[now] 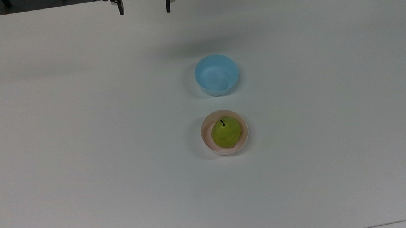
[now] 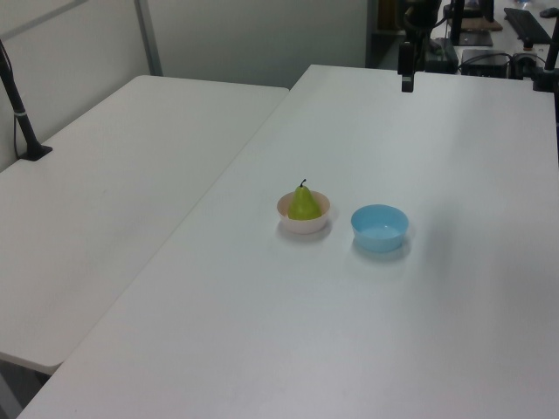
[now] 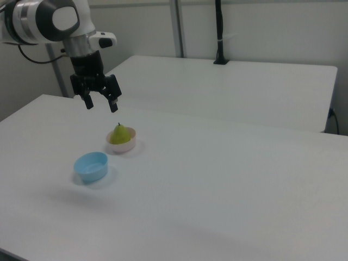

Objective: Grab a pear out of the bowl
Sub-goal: 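Move the open gripper from rest toward the bowls, then lower the open gripper over the green pear in the pink bowl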

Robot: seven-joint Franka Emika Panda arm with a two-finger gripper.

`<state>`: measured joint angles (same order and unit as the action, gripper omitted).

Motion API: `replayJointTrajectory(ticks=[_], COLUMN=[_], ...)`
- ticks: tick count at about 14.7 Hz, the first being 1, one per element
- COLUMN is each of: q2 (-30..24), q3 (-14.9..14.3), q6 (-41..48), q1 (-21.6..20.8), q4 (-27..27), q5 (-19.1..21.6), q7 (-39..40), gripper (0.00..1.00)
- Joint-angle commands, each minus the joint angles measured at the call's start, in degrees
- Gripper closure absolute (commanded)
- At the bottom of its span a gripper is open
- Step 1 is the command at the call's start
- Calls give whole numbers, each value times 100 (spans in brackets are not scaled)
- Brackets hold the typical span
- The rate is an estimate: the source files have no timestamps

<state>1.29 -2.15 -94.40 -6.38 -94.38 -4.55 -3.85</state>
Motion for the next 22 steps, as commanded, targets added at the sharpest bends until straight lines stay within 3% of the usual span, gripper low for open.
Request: replayJointTrajectory(ticks=[1, 11, 16, 22], q2=[-93, 20, 538, 1399], q3=[-23, -23, 65, 57], q6=[18, -359, -1272, -2011], q1=[-13, -30, -100, -609], q4=[-98, -98, 69, 262], q5=[77, 94, 322, 367], q7=[112, 217, 270, 182], gripper=[0, 0, 0, 0])
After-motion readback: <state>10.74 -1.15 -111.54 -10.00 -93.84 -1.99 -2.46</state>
